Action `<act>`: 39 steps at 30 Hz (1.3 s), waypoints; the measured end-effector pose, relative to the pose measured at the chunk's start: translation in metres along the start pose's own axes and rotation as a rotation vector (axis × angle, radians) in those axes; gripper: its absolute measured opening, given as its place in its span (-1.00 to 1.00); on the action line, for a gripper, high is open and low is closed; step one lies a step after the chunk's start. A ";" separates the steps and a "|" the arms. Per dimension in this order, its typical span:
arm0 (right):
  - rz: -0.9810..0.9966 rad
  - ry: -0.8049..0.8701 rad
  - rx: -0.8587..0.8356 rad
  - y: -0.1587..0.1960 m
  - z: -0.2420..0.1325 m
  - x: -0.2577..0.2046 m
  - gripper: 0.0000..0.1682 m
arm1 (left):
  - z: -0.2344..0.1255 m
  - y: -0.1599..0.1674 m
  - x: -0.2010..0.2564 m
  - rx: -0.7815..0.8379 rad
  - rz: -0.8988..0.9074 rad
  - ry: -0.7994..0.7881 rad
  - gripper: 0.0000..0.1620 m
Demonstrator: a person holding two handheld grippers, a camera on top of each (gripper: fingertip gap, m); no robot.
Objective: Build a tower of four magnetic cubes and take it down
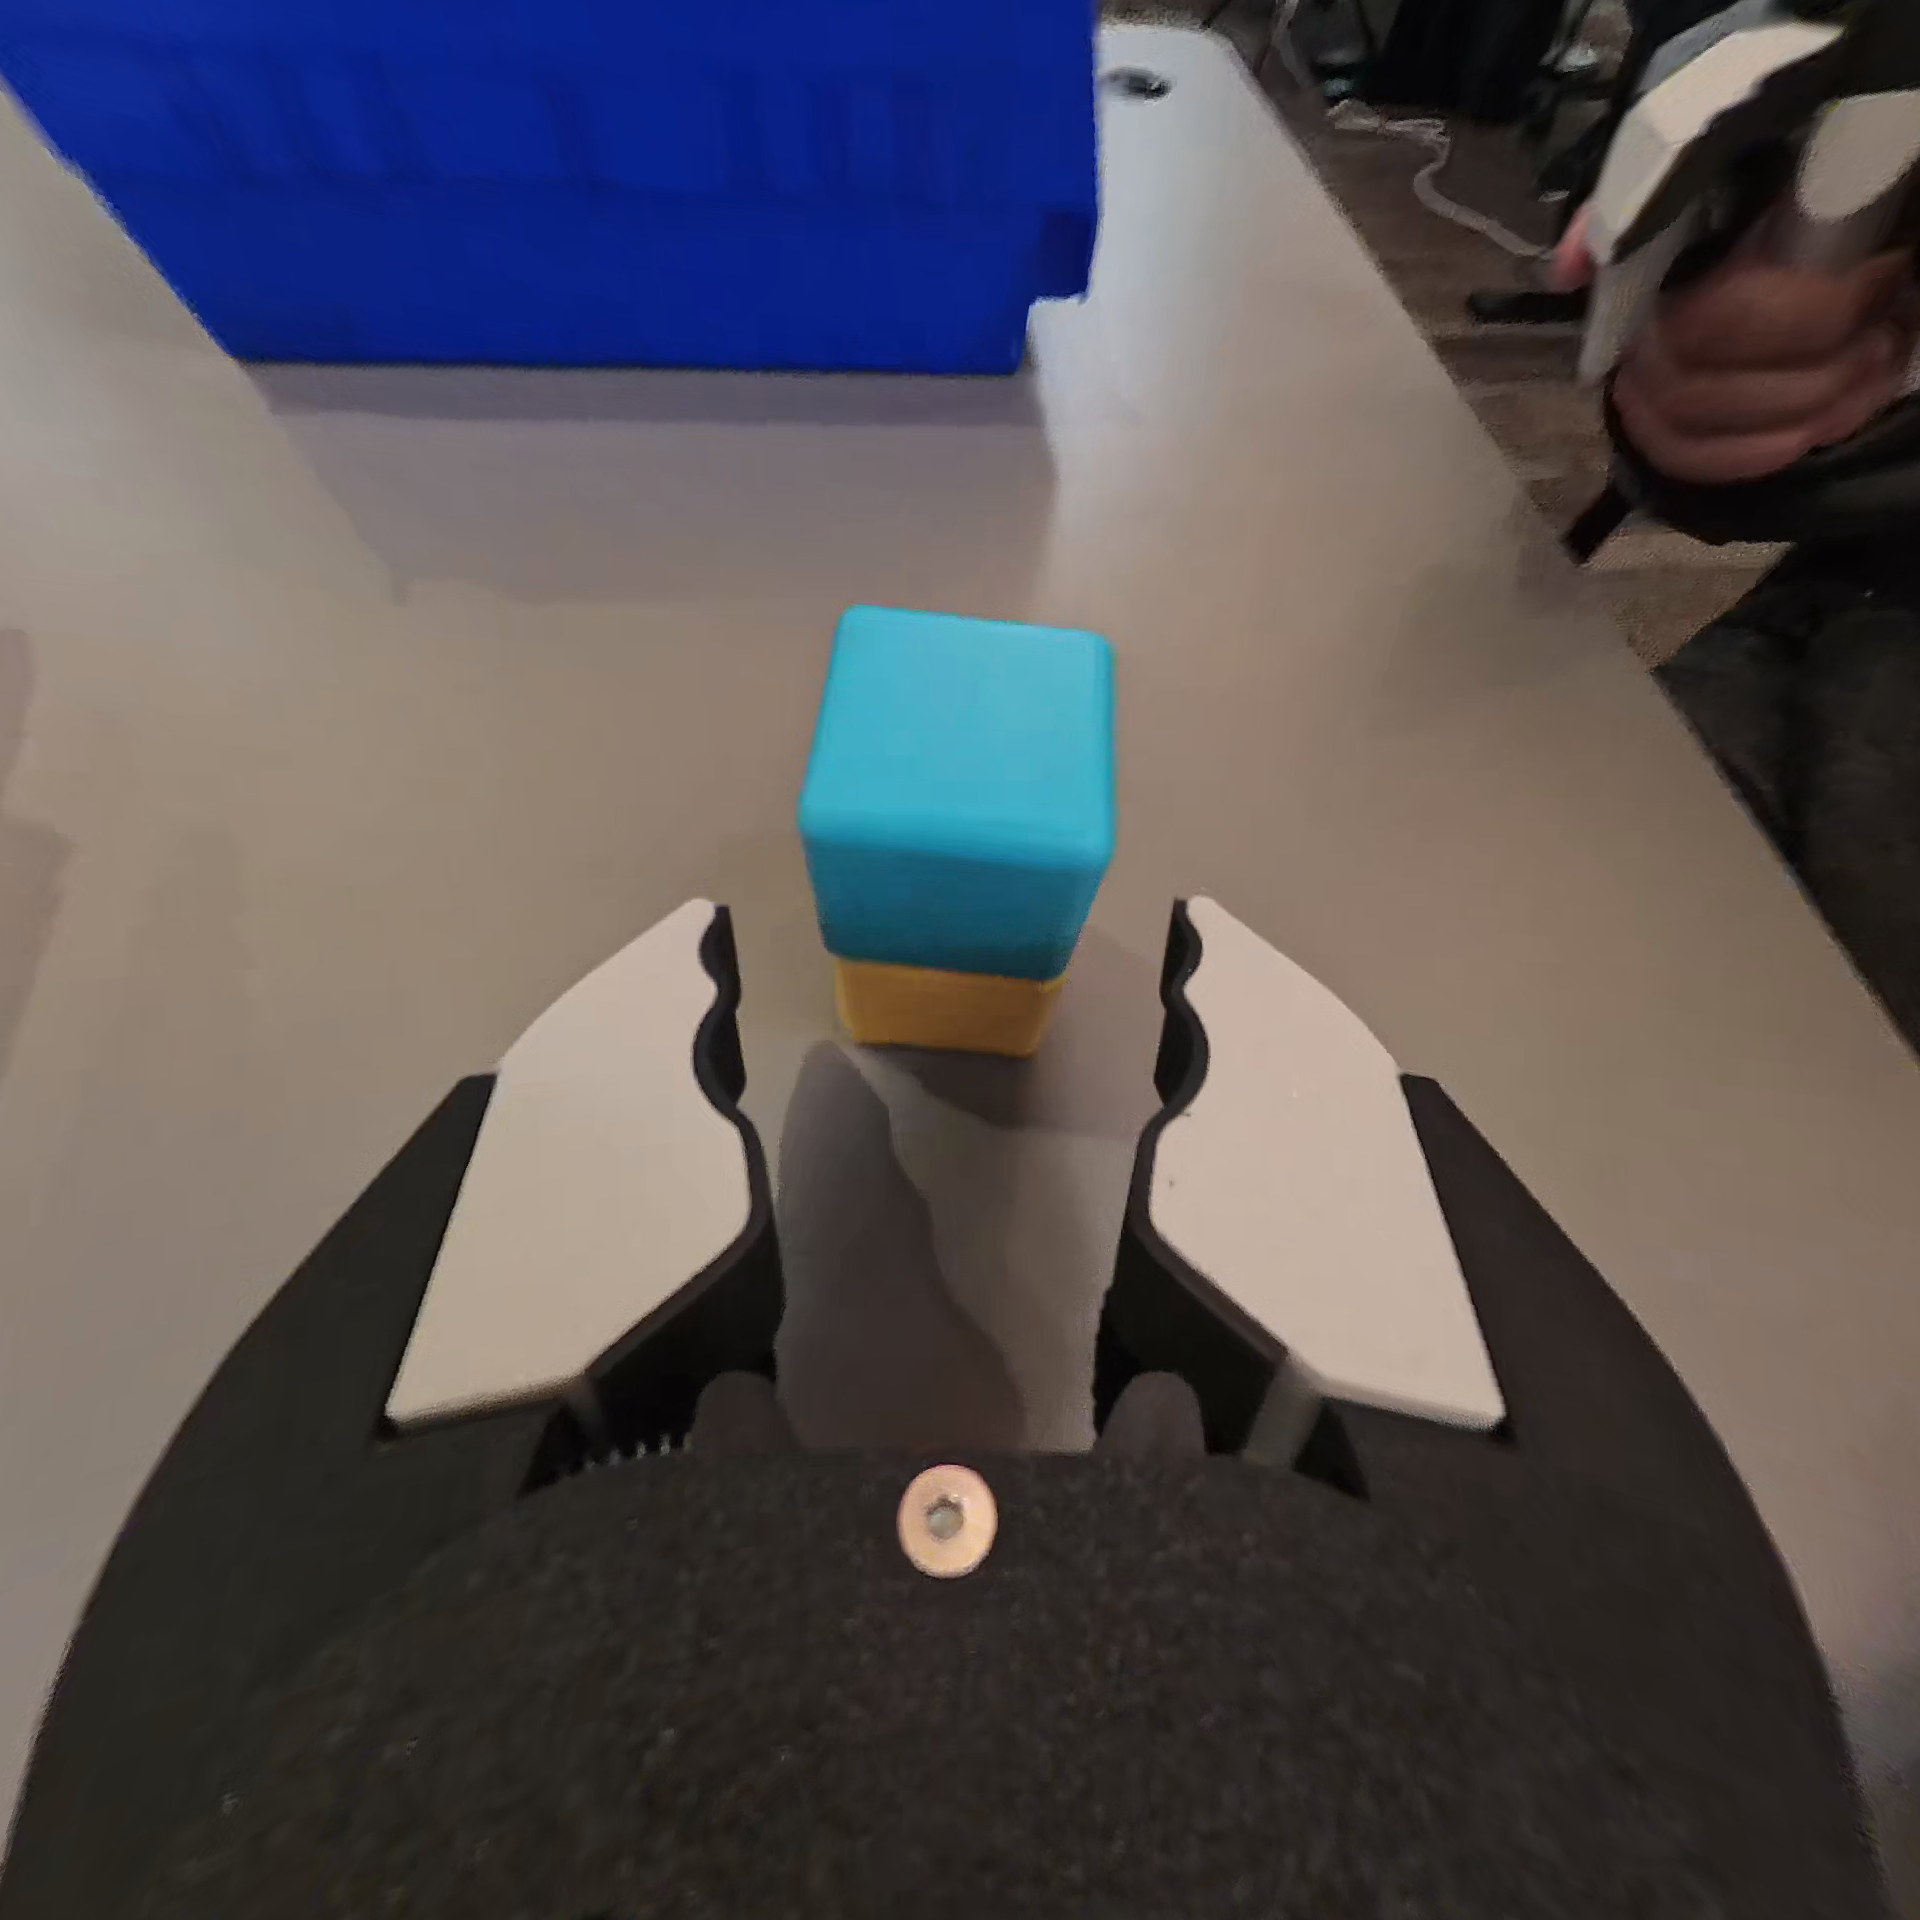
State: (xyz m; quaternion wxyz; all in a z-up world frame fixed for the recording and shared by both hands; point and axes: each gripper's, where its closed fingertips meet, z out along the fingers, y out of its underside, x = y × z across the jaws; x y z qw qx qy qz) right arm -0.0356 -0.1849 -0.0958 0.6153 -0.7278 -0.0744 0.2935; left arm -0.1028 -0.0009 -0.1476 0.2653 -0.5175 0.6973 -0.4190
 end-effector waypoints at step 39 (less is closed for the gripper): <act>-0.470 -0.222 -0.396 0.011 0.196 0.041 -0.40 | 0.034 0.029 0.007 -0.250 0.147 0.030 -0.31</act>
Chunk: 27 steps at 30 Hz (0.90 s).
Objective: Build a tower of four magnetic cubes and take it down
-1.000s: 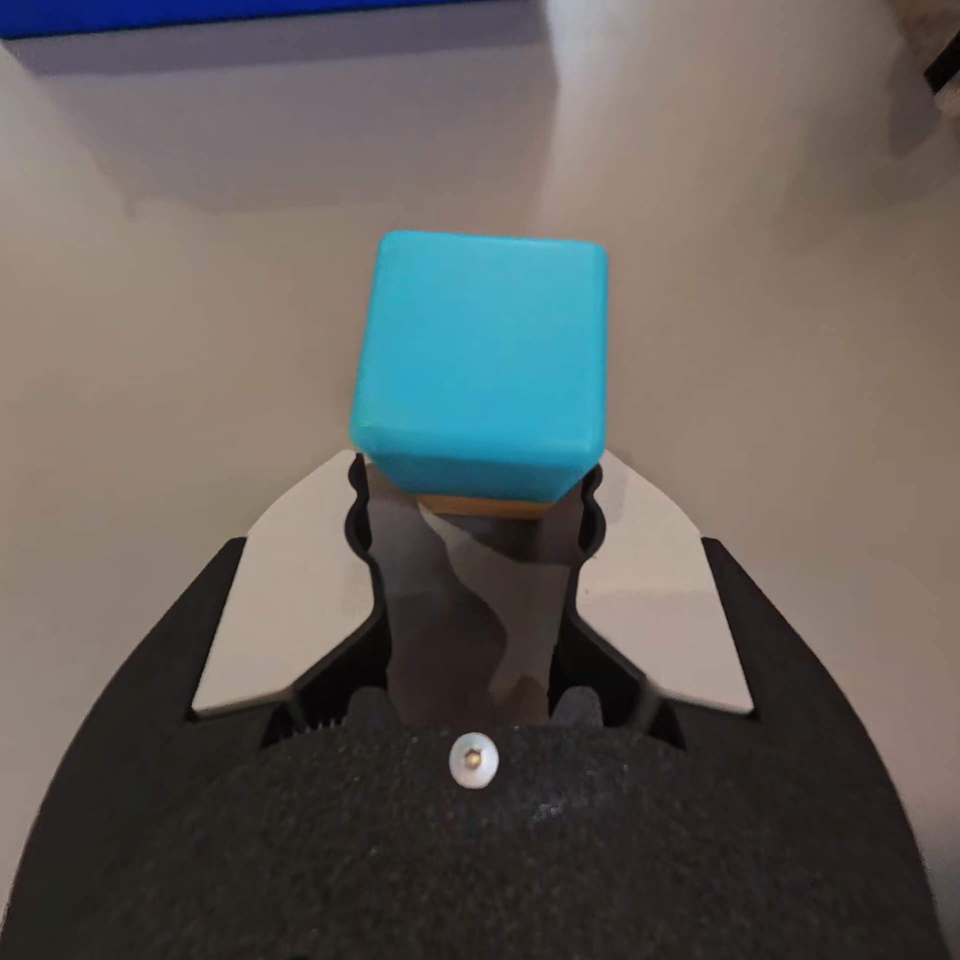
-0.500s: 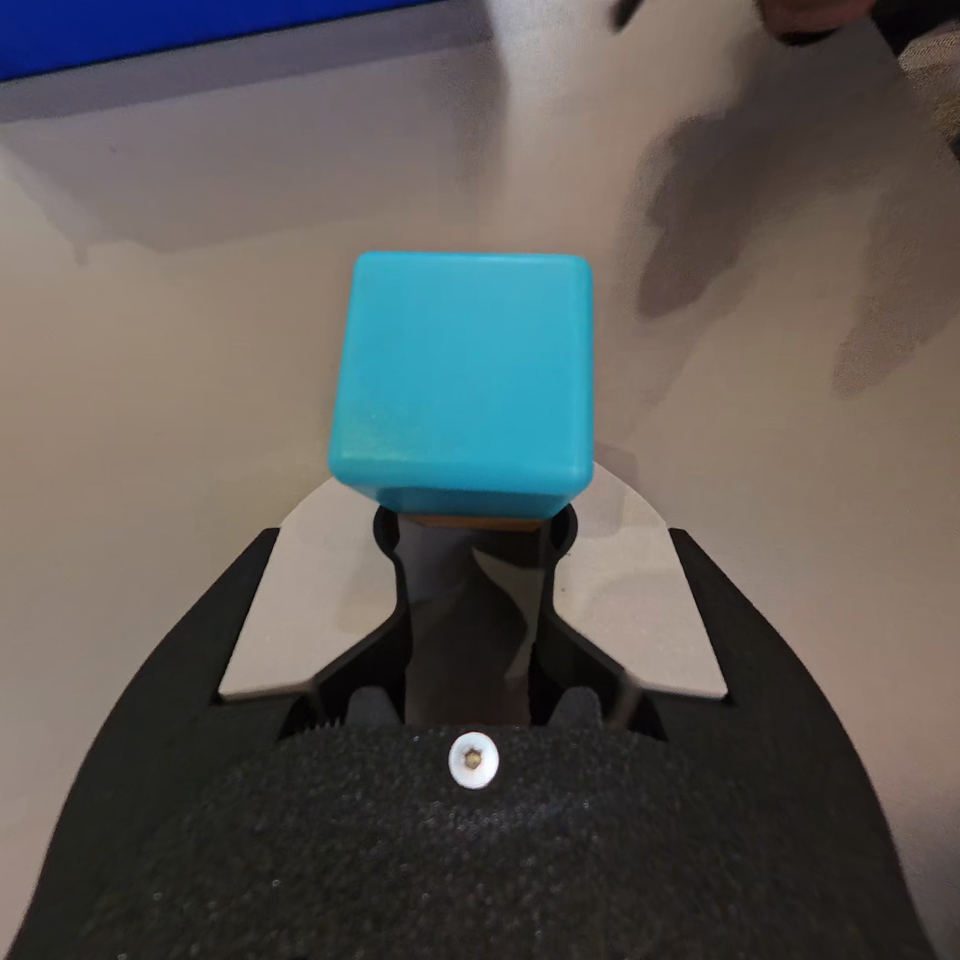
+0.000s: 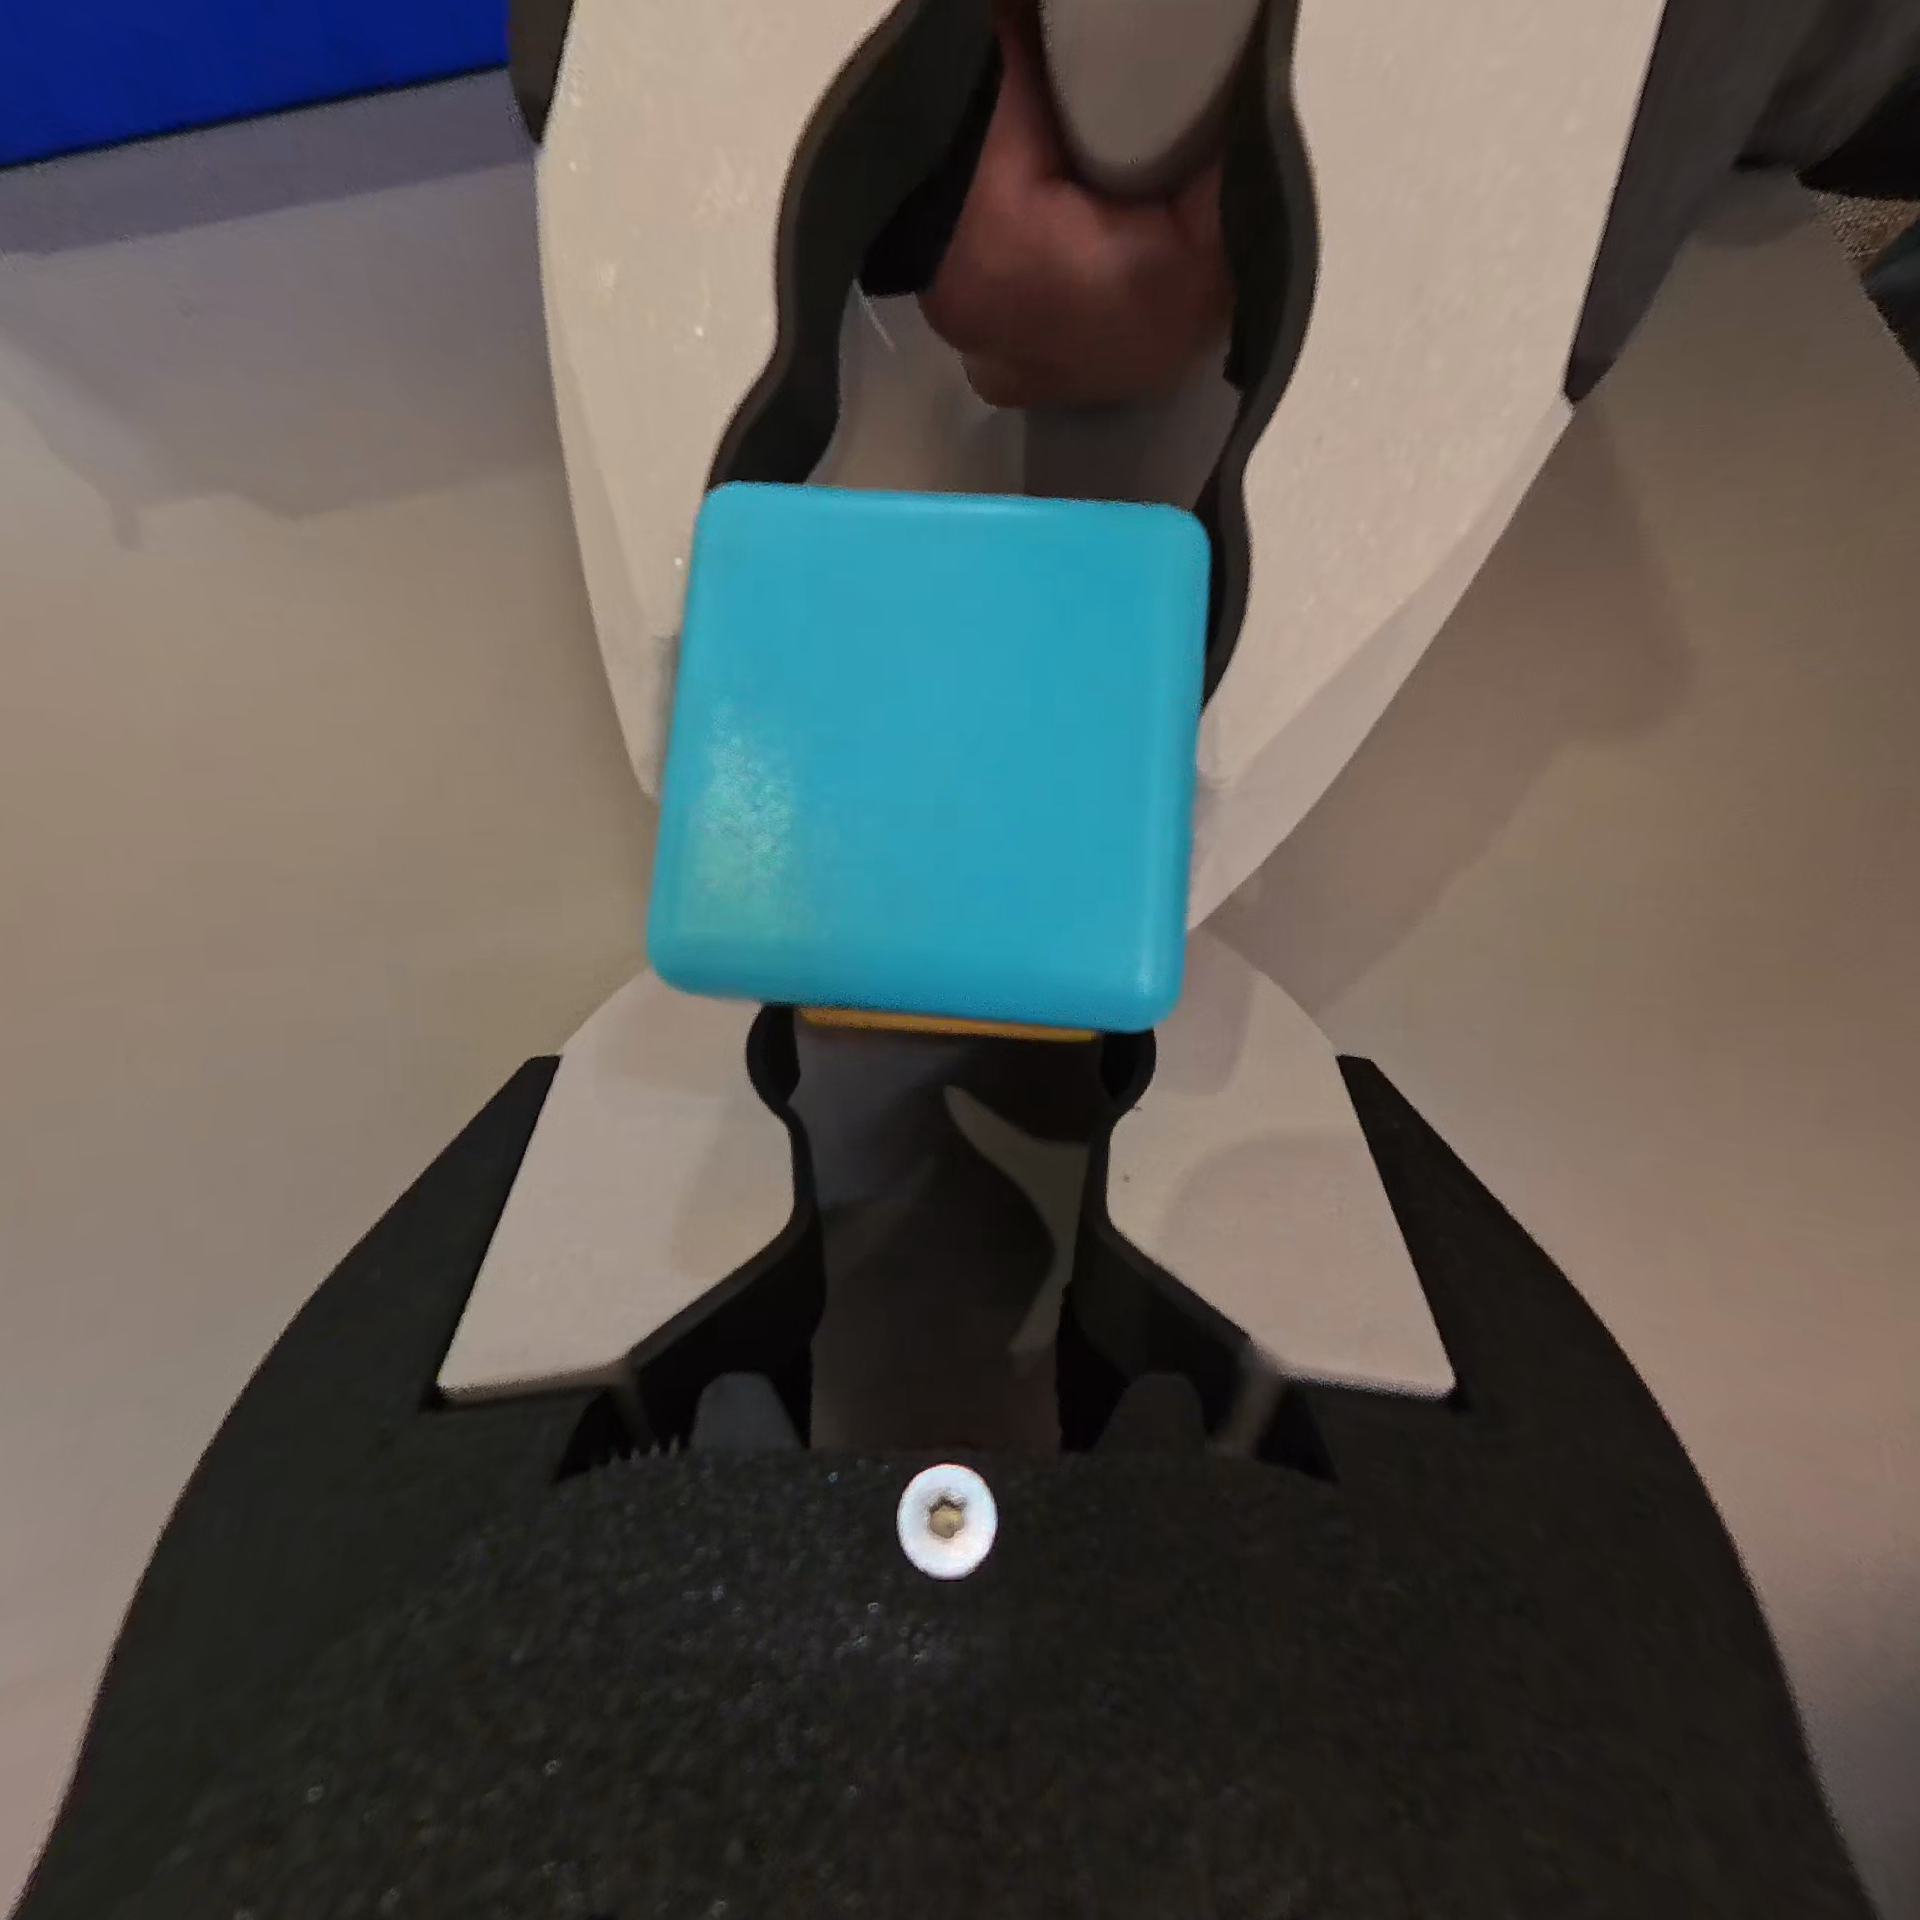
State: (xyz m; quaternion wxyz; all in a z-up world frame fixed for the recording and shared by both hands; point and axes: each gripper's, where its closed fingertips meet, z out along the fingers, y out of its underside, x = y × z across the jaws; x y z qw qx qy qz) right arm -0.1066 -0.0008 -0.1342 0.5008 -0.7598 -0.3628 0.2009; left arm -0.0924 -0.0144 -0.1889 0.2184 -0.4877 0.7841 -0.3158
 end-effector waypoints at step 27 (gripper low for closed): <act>0.180 0.615 -0.695 0.081 -0.317 0.176 -0.39 | 0.001 0.001 0.002 -0.008 -0.024 0.017 -0.31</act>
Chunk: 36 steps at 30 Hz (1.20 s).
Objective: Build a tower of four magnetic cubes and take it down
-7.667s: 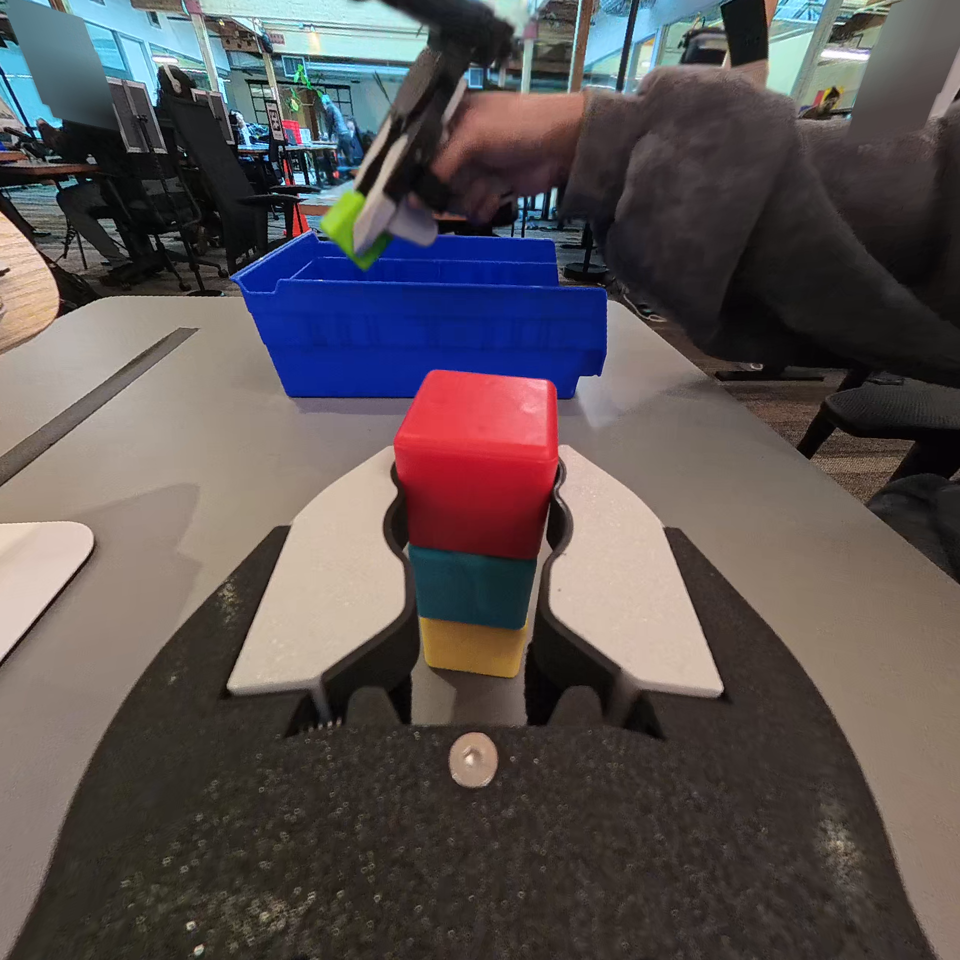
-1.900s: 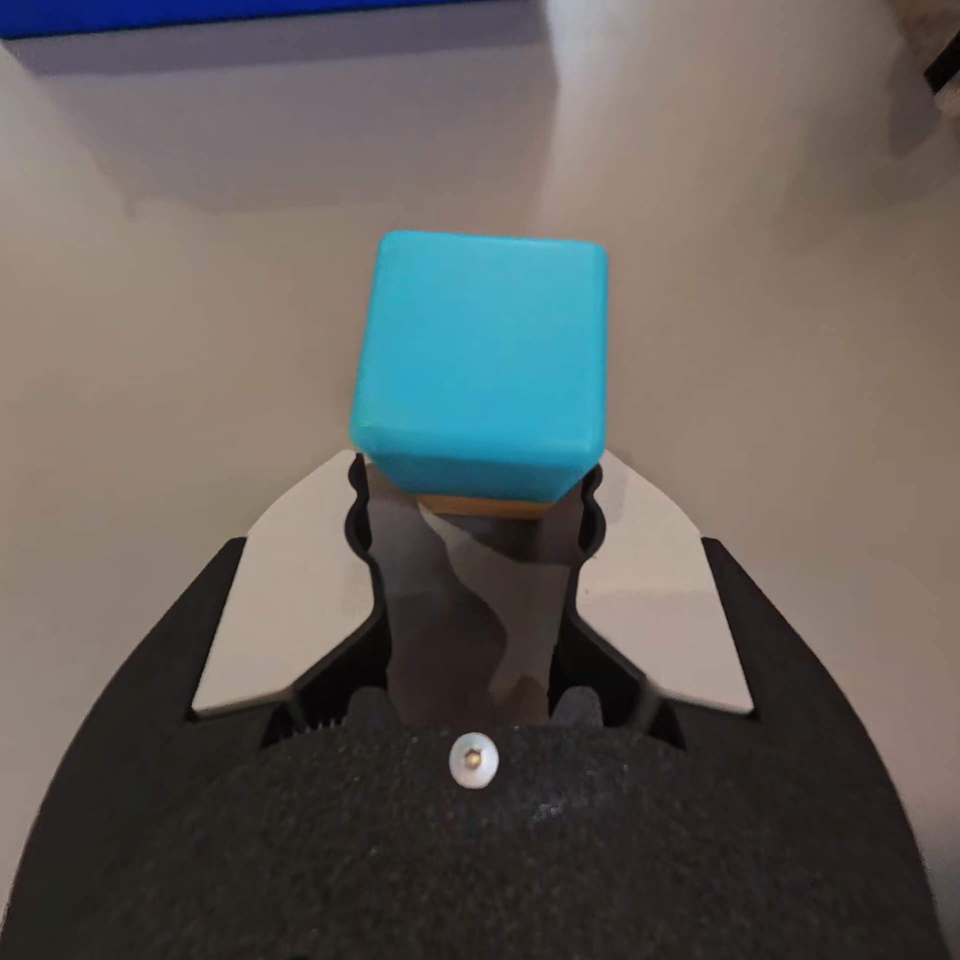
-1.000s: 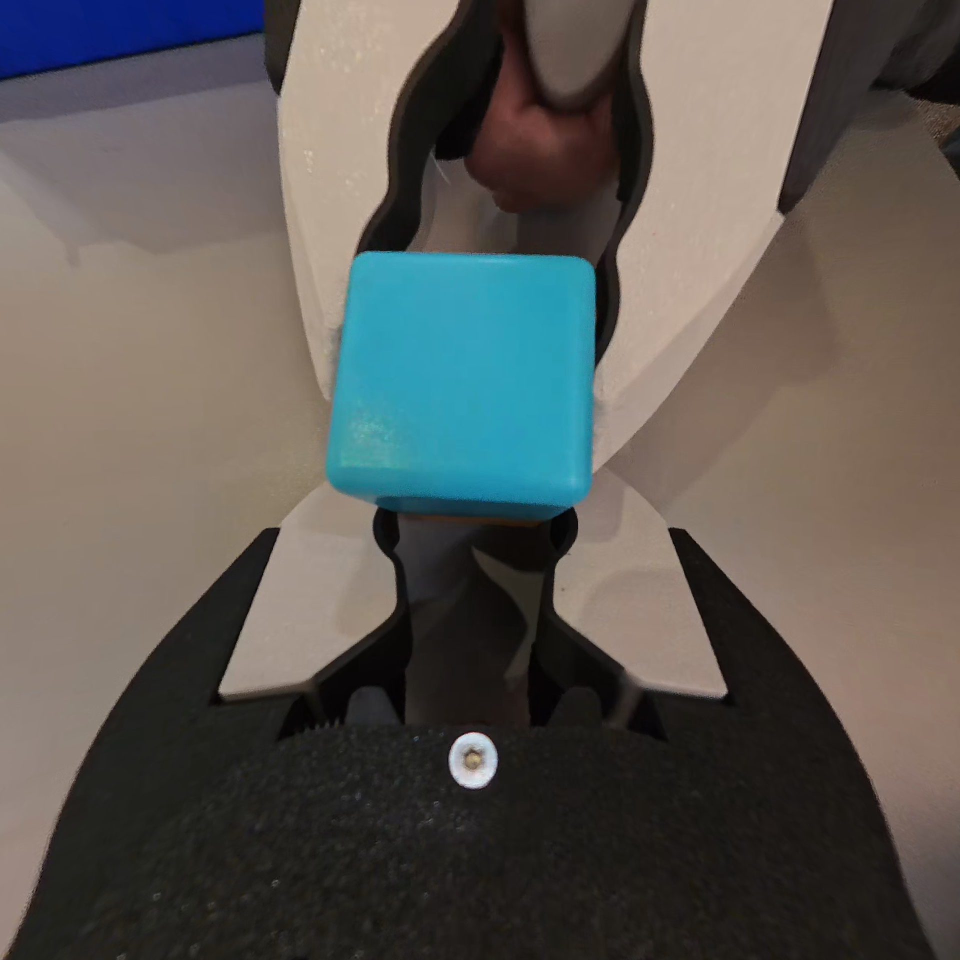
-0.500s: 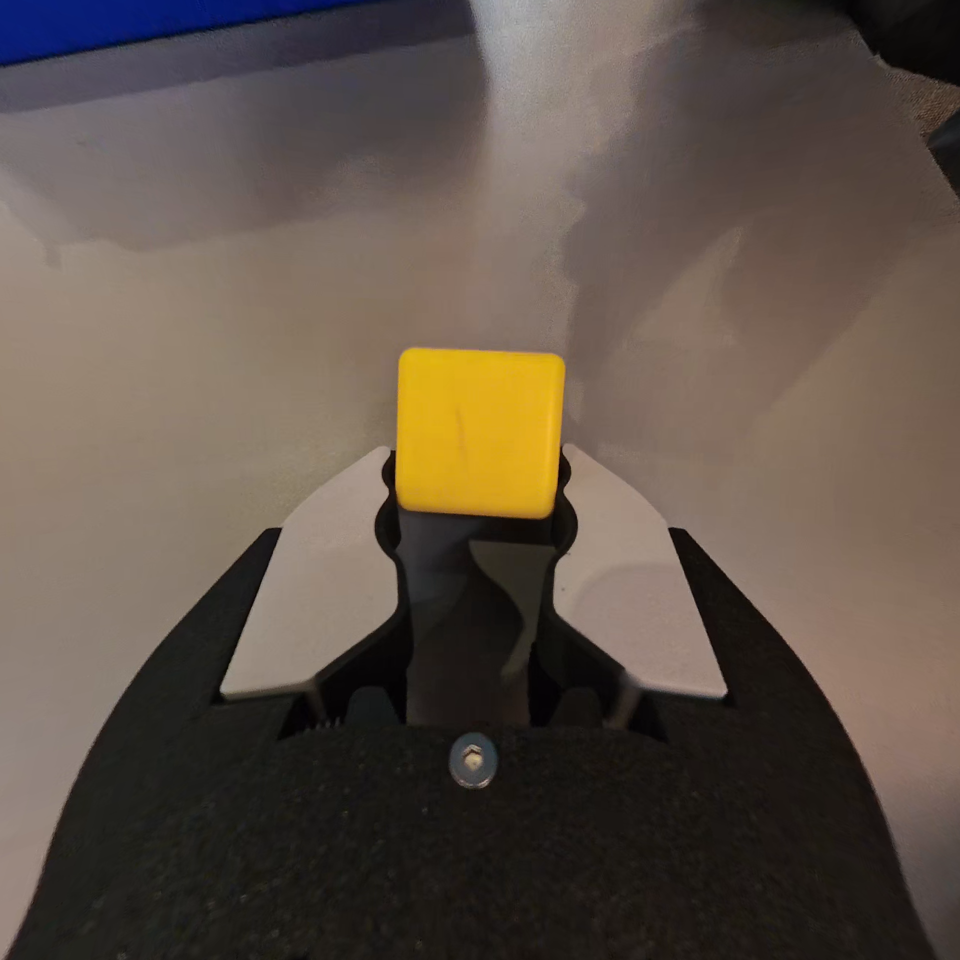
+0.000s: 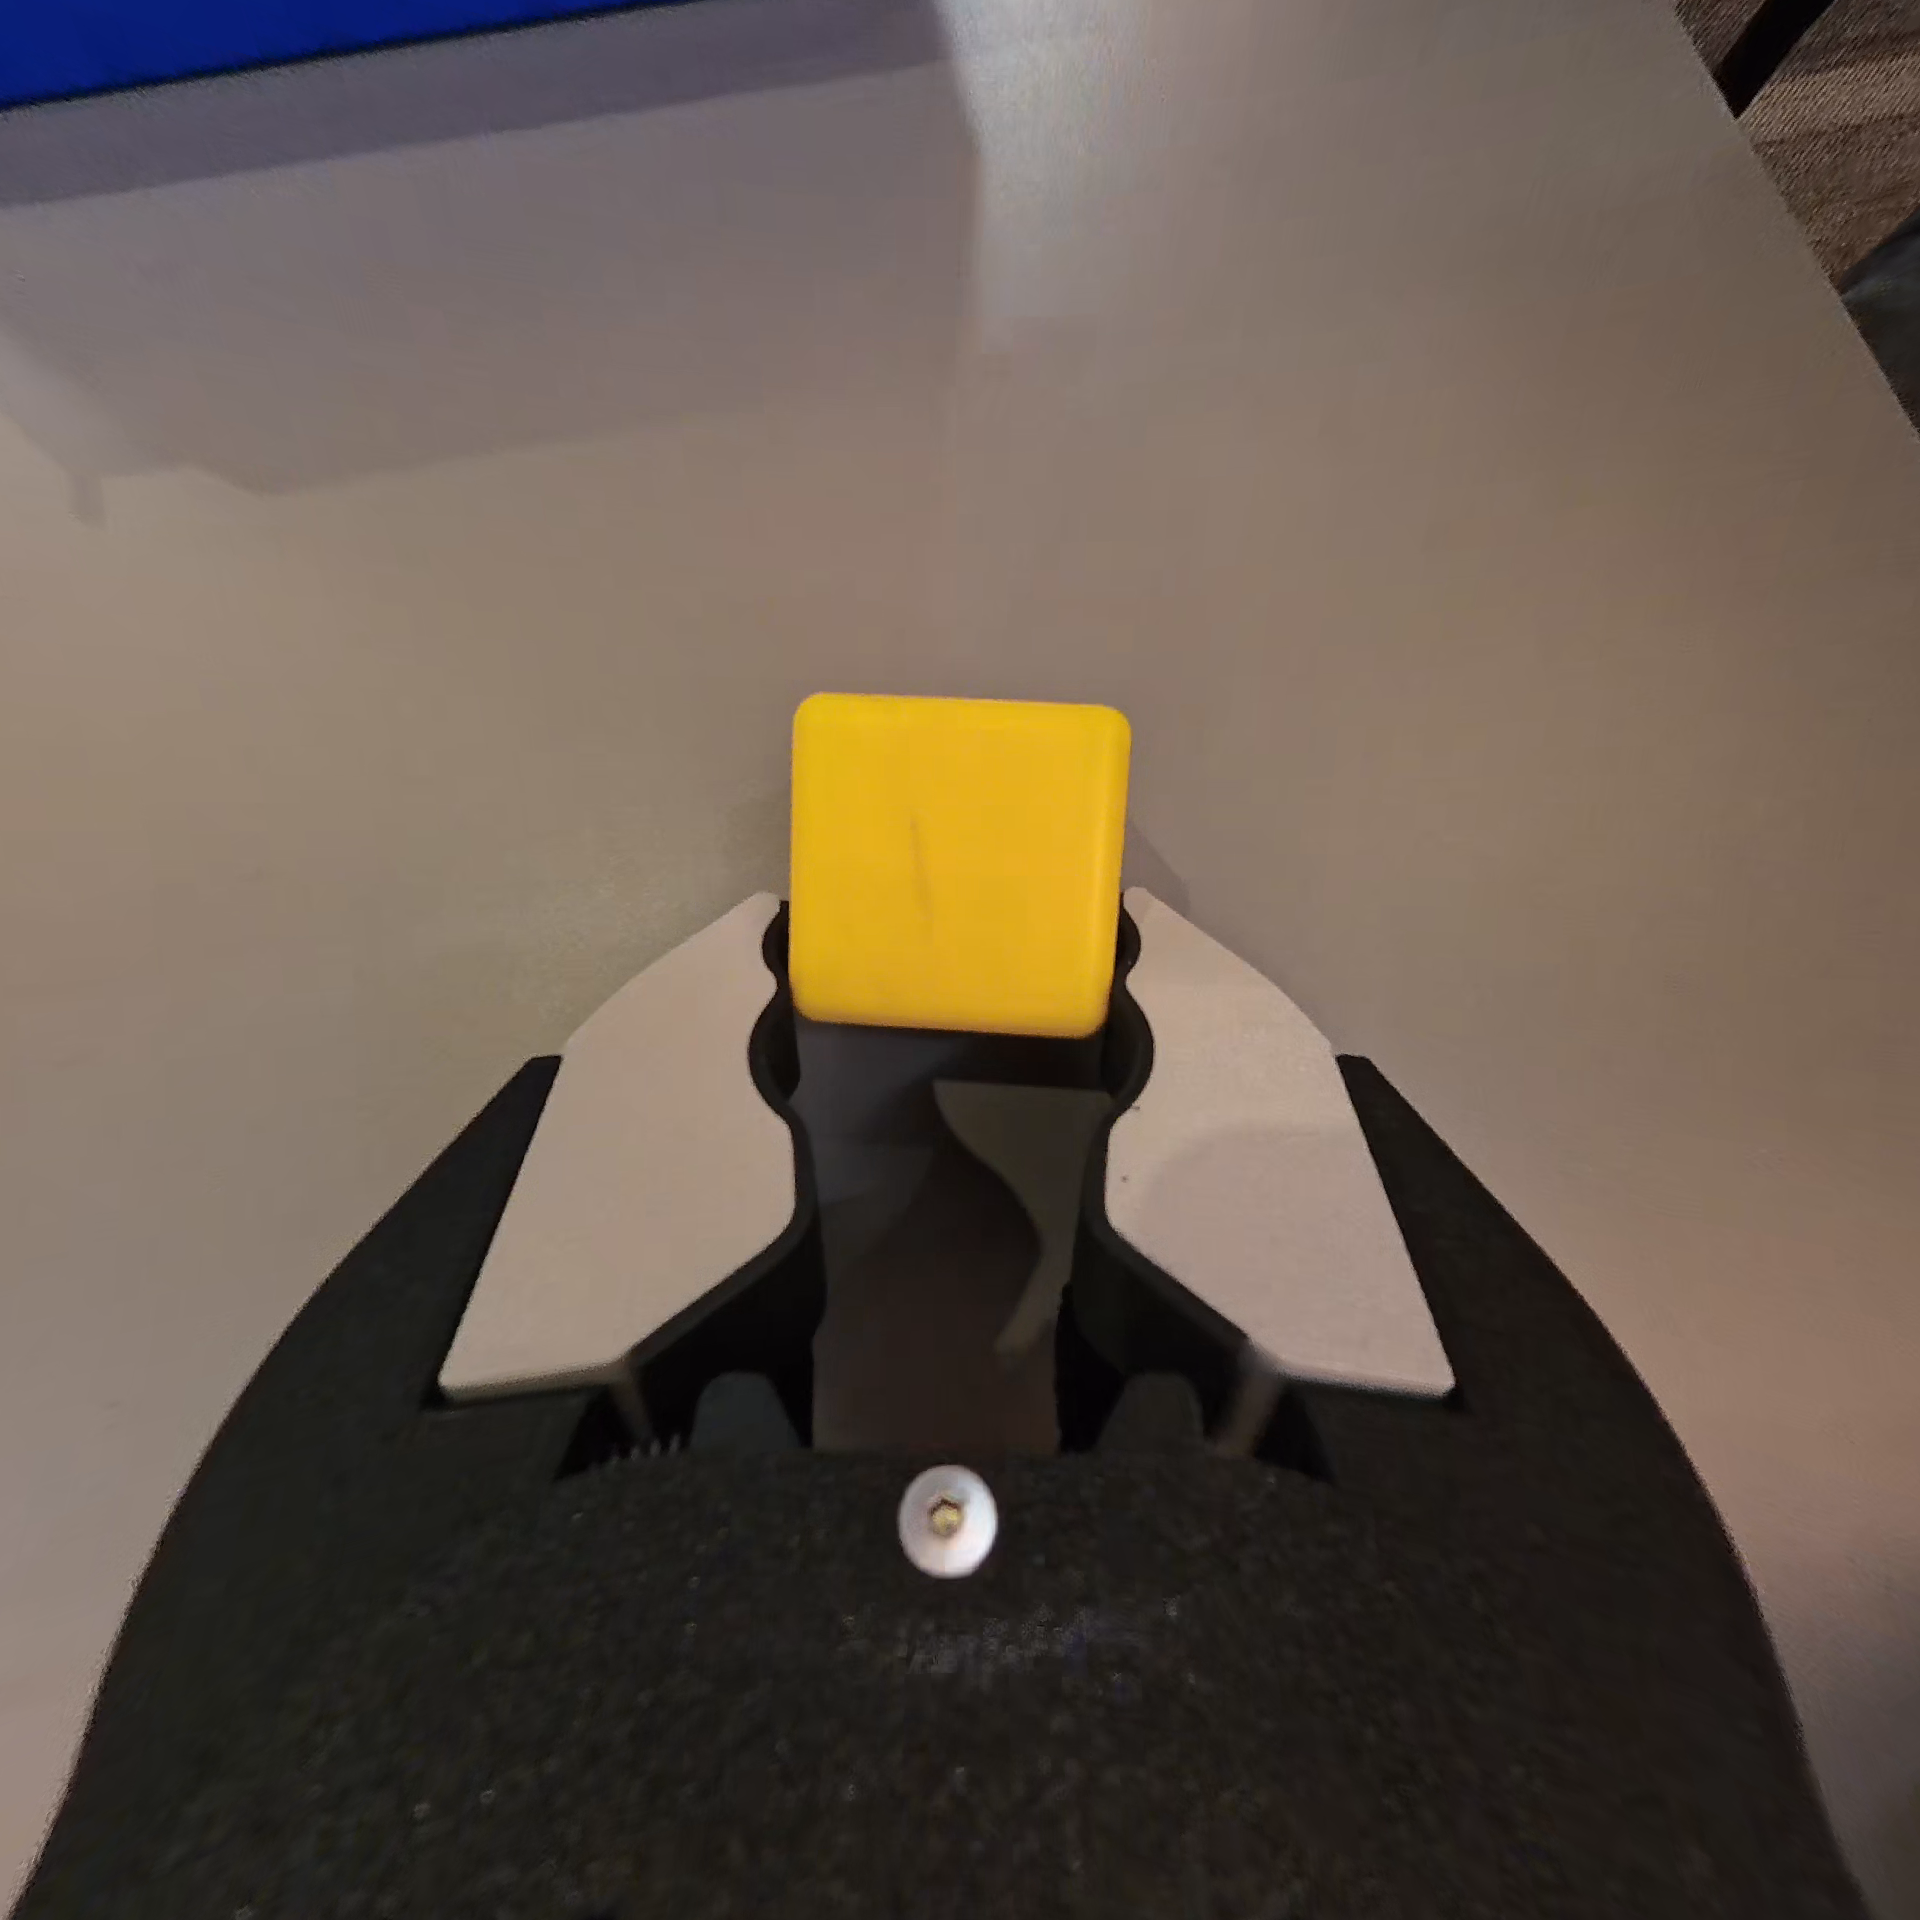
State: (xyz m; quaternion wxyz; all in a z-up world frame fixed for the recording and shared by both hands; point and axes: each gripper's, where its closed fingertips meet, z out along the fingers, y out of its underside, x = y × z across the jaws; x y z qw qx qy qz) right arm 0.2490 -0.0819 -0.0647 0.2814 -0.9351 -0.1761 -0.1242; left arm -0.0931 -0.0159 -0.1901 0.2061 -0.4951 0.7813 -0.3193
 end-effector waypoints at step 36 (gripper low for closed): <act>0.154 -0.007 0.613 0.011 -0.045 -0.162 -0.47 | -0.005 0.007 -0.003 -0.163 -0.090 -0.078 -0.31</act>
